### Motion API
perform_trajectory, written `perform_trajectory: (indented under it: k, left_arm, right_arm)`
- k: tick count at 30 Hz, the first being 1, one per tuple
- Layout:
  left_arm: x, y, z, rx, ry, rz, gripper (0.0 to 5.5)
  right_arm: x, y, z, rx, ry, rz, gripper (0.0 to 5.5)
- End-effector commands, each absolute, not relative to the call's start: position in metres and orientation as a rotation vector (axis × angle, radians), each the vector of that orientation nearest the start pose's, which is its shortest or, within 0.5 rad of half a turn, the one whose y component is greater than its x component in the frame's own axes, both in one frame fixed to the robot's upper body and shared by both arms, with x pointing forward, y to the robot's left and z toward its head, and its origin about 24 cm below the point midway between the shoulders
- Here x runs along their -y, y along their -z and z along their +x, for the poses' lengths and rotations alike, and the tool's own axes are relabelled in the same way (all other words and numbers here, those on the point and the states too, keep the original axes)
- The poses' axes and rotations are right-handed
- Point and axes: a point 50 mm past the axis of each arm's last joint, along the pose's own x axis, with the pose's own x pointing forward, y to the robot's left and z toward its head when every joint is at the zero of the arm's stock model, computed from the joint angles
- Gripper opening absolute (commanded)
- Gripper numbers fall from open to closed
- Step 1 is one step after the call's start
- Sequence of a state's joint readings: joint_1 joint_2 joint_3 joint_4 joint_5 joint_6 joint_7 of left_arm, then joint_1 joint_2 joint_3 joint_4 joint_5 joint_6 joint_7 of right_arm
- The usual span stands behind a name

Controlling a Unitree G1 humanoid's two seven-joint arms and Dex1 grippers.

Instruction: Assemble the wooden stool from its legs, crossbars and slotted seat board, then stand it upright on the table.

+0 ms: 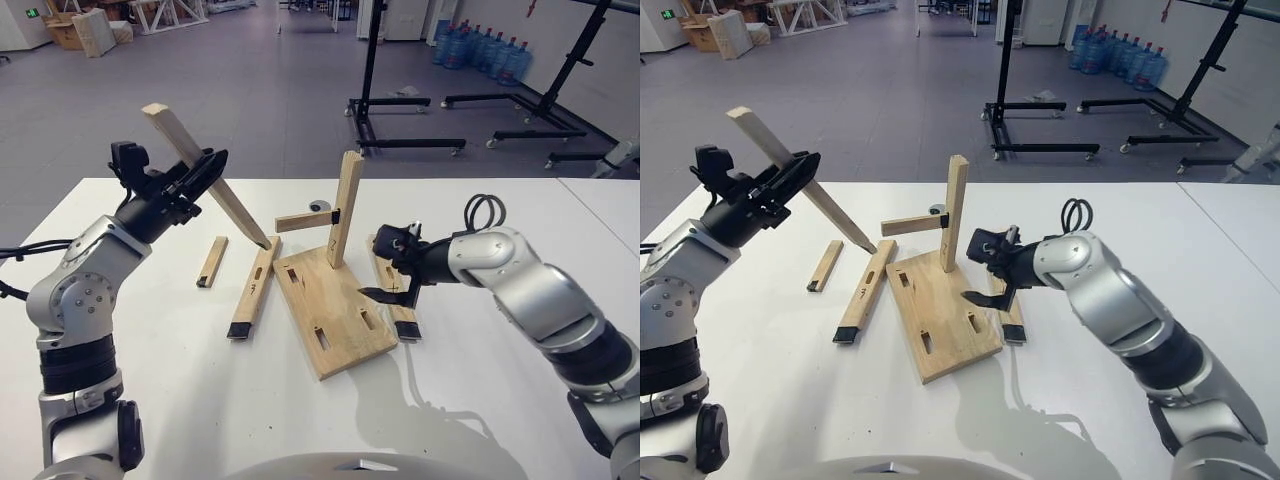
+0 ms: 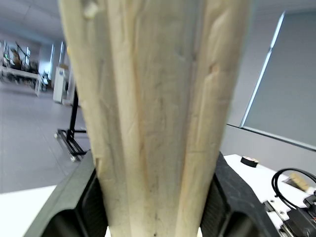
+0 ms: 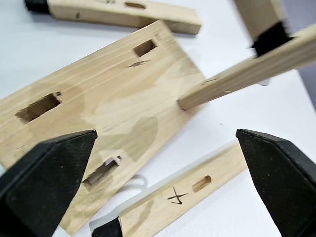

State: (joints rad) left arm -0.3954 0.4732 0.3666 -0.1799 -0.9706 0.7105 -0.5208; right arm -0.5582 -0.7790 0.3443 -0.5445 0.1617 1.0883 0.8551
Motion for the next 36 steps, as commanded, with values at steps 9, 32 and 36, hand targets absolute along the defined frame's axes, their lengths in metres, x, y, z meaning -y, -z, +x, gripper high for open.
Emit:
perform_trajectory:
  k: [9,32,36]
  left_arm:
    - [-0.204,-0.149,0.319,0.076,0.899,-0.566,2.02]
    - [-0.197,-0.100,0.340,0.035,0.945,-0.488,2.02]
    - [-0.193,-0.091,0.339,0.011,0.954,-0.487,2.02]
  right_arm:
    - [0.157,-0.157,0.271,-0.396,-0.896,-0.489,5.19]
    - [0.151,-0.154,0.272,-0.413,-0.939,-0.532,5.19]
    - [0.150,-0.154,0.272,-0.414,-0.942,-0.532,5.19]
